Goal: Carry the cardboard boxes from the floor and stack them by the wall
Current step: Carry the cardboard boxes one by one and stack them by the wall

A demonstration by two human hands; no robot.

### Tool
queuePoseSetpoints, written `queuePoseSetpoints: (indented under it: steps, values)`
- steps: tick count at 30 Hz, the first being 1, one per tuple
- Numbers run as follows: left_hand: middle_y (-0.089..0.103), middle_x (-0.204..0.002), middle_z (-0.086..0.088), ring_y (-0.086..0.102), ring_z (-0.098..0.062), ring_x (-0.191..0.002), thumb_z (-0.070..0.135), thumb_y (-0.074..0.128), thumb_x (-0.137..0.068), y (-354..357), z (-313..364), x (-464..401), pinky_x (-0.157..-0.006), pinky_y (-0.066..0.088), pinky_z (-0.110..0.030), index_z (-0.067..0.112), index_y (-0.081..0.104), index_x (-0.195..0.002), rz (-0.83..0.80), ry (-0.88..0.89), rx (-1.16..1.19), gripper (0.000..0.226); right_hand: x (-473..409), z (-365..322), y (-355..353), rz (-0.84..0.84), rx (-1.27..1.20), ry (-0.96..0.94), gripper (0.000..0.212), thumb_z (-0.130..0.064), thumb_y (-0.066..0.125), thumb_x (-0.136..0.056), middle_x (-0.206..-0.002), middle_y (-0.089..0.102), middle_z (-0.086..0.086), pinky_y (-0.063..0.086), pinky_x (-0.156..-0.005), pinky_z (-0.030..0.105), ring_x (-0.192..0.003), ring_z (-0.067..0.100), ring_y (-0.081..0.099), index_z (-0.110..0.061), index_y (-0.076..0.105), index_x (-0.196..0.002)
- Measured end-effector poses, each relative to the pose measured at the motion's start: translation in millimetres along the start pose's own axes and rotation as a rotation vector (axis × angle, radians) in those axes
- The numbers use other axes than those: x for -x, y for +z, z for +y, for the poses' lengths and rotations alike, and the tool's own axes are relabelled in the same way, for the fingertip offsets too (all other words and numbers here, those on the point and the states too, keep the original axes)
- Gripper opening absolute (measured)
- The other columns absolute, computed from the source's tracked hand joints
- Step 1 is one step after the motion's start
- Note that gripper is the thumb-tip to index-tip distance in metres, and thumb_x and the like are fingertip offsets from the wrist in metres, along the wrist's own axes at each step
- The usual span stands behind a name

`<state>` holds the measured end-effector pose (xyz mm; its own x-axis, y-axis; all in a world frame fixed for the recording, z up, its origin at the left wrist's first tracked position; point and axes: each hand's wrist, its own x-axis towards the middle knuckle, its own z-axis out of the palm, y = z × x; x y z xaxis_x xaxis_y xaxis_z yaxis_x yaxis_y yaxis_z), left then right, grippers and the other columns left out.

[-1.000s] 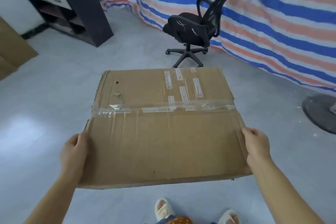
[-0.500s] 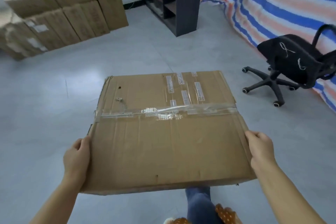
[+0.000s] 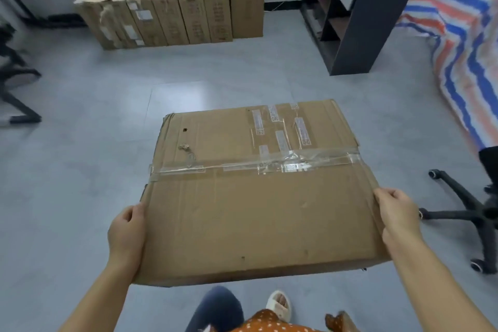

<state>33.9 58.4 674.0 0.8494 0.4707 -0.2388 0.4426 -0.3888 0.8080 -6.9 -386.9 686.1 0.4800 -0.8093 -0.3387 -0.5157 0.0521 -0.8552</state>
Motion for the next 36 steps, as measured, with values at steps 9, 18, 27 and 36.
queuePoseSetpoints:
  steps: [9, 18, 27, 36]
  values:
    - [0.036, -0.063, -0.003, 0.031, -0.021, -0.061, 0.032, 0.041, -0.088, 1, 30, -100, -0.057, 0.026, -0.034, 0.009, 0.039, -0.062, 0.169, -0.131, 0.054, 0.035, -61, -84, 157, -0.190, 0.056, -0.076, 0.005, -0.009, 0.055, -0.087, -0.068, 0.051, -0.001, 0.033, -0.052, 0.029, -0.060, 0.013, 0.043, -0.008, 0.060, -0.084]
    - [0.048, -0.075, -0.010, 0.040, -0.022, -0.068, 0.035, 0.041, -0.090, -12, 85, -294, -0.059, 0.031, -0.034, -0.005, 0.052, -0.079, 0.195, -0.153, 0.101, 0.043, -85, -189, 334, -0.216, 0.022, -0.108, 0.005, -0.009, 0.057, -0.086, -0.070, 0.053, 0.000, 0.035, -0.055, 0.029, -0.070, 0.019, 0.046, -0.008, 0.061, -0.084]
    - [0.049, -0.074, -0.010, 0.042, -0.023, -0.070, 0.037, 0.040, -0.091, -29, 130, -433, -0.061, 0.033, -0.035, -0.005, 0.052, -0.078, 0.296, -0.188, 0.151, 0.046, -101, -287, 487, -0.278, 0.061, -0.175, 0.005, -0.008, 0.055, -0.088, -0.073, 0.053, -0.003, 0.036, -0.060, 0.029, -0.078, 0.020, 0.047, -0.007, 0.060, -0.088]
    - [0.045, -0.068, -0.005, 0.037, -0.022, -0.064, 0.036, 0.042, -0.091, -10, 177, -591, -0.058, 0.031, -0.034, 0.000, 0.047, -0.070, 0.391, -0.228, 0.158, 0.042, -166, -369, 668, -0.382, 0.071, -0.180, 0.006, -0.006, 0.056, -0.087, -0.075, 0.055, 0.002, 0.038, -0.071, 0.034, -0.082, 0.023, 0.050, -0.007, 0.061, -0.089]
